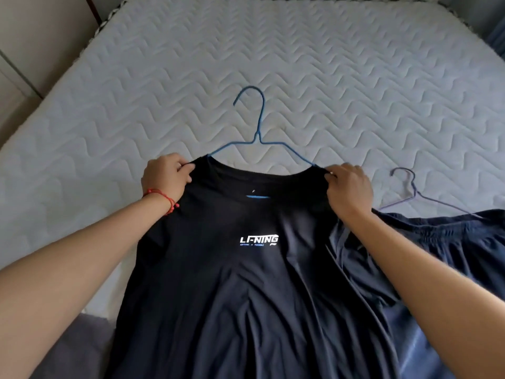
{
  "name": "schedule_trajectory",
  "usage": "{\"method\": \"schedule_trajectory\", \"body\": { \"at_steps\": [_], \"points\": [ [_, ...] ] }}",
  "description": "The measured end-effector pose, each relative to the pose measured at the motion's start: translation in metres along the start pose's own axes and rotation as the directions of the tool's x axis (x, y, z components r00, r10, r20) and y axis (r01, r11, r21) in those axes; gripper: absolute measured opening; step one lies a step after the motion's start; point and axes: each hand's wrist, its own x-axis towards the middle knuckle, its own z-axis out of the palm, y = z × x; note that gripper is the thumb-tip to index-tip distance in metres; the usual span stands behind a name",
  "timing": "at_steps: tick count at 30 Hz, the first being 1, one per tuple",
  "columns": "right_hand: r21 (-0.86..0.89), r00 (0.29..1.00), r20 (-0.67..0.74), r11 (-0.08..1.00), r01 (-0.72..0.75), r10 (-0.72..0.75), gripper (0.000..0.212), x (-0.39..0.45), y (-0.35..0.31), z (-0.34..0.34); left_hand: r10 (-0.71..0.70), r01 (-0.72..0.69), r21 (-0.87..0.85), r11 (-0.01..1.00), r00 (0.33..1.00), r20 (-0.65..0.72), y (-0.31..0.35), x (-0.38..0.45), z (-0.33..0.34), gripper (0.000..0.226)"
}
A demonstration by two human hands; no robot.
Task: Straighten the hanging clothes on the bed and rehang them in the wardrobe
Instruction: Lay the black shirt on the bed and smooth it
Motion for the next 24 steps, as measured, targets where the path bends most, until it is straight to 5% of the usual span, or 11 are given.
{"method": "schedule_trajectory", "body": {
  "at_steps": [4,8,12,18,24],
  "points": [
    [0.058,0.996,0.063,0.996,-0.069,0.065,0.029,0.025,0.006,0.028,0.034,-0.034,0.000,0.999,0.998,0.060,-0.012,0.022,0.032,0.023],
    [0.215,0.966,0.249,0.969,-0.125,0.069,0.040,0.017,0.017,0.055,0.057,-0.094,0.094,0.991,0.939,0.340,-0.040,0.009,0.068,0.053],
    [0.277,0.969,0.207,0.942,-0.191,0.136,0.038,-0.020,0.054,0.053,0.162,-0.253,0.270,0.929,0.934,0.318,-0.074,-0.018,0.073,0.049],
    [0.086,0.964,-0.018,0.961,-0.262,0.264,0.026,-0.072,0.114,0.020,0.353,-0.412,0.335,0.847,0.908,0.224,-0.044,-0.095,0.092,0.043],
    [-0.067,0.893,0.094,0.898,-0.434,0.439,0.051,-0.091,0.131,0.011,0.314,-0.483,0.406,0.776,0.854,0.415,-0.032,-0.157,0.145,0.058]
  ]
}}
